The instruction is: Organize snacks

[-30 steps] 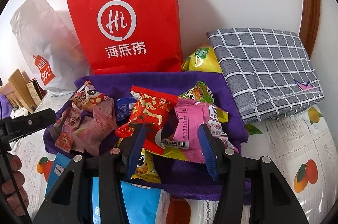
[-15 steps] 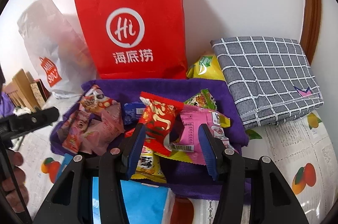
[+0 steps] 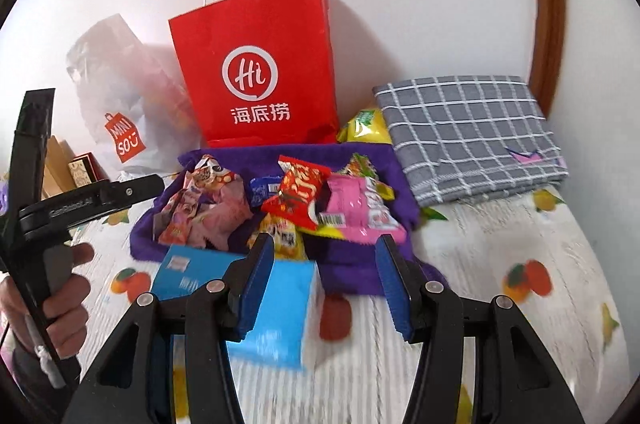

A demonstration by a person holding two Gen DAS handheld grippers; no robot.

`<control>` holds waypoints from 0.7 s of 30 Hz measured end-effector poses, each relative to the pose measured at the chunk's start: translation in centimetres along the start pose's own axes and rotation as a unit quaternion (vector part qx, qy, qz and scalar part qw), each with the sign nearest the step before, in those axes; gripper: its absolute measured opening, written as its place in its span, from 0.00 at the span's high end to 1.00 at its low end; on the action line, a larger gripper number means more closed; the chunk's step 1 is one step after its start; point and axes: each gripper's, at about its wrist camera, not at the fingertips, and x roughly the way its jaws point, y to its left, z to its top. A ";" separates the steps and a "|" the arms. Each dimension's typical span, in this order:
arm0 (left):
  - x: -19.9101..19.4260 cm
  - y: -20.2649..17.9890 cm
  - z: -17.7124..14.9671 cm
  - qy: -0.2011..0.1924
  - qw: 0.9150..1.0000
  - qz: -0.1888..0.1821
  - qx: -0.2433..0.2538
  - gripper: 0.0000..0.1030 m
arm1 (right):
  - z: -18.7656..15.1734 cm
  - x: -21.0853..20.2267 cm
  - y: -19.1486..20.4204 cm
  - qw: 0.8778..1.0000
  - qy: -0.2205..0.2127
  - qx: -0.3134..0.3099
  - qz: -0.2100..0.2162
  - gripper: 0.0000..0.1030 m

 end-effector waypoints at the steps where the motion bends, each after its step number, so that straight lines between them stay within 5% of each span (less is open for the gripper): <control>1: -0.4 -0.2 -0.5 -0.002 1.000 0.000 0.004 0.17 | -0.3 -0.9 -0.1 1.000 0.000 0.000 -0.004 0.48; 16: -10.2 -4.5 -8.2 -0.018 0.997 0.039 0.059 0.17 | -4.9 -9.6 -0.1 0.999 0.009 0.023 -0.028 0.40; 19: -12.4 -5.4 -9.2 -0.030 0.997 0.037 0.064 0.16 | -6.0 -11.4 -0.1 0.999 0.003 0.032 -0.036 0.20; 21: -13.7 -6.1 -9.9 -0.034 0.997 0.032 0.066 0.12 | -6.7 -12.8 0.1 0.999 -0.010 0.028 -0.042 0.16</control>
